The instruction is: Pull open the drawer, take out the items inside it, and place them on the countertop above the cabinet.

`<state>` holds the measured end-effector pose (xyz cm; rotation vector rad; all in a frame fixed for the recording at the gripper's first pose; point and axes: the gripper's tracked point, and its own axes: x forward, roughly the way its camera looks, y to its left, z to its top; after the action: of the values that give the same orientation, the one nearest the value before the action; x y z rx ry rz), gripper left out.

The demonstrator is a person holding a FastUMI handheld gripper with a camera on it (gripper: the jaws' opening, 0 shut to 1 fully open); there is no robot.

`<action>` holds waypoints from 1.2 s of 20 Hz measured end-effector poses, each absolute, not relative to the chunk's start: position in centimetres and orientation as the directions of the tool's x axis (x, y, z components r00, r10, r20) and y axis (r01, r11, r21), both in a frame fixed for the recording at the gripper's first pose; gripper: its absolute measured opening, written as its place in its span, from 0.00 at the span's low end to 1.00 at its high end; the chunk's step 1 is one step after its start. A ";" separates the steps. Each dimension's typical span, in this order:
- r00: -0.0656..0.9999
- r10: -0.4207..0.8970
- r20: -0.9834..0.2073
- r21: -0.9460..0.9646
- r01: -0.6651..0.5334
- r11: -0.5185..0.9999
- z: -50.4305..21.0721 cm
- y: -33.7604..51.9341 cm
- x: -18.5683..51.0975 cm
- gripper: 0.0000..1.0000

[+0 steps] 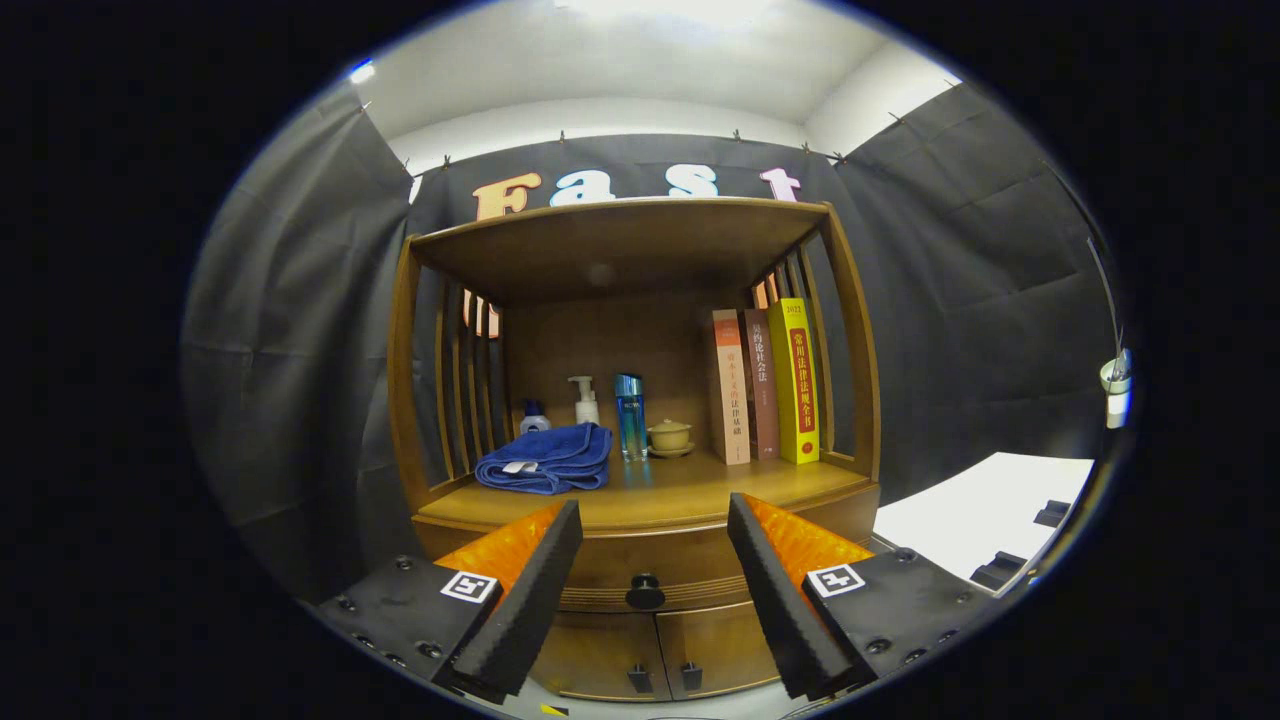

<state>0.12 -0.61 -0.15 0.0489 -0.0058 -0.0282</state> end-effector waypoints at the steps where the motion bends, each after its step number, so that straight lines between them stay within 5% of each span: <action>1: 1.000 -0.025 0.002 0.052 0.025 0.998 -0.1 -0.4 0.1 0.97; 24: 0.999 0.039 -0.034 -0.044 -0.041 0.998 -3.7 2.4 10.7 0.96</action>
<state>10.72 2.40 -3.69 -0.0449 0.0336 0.0398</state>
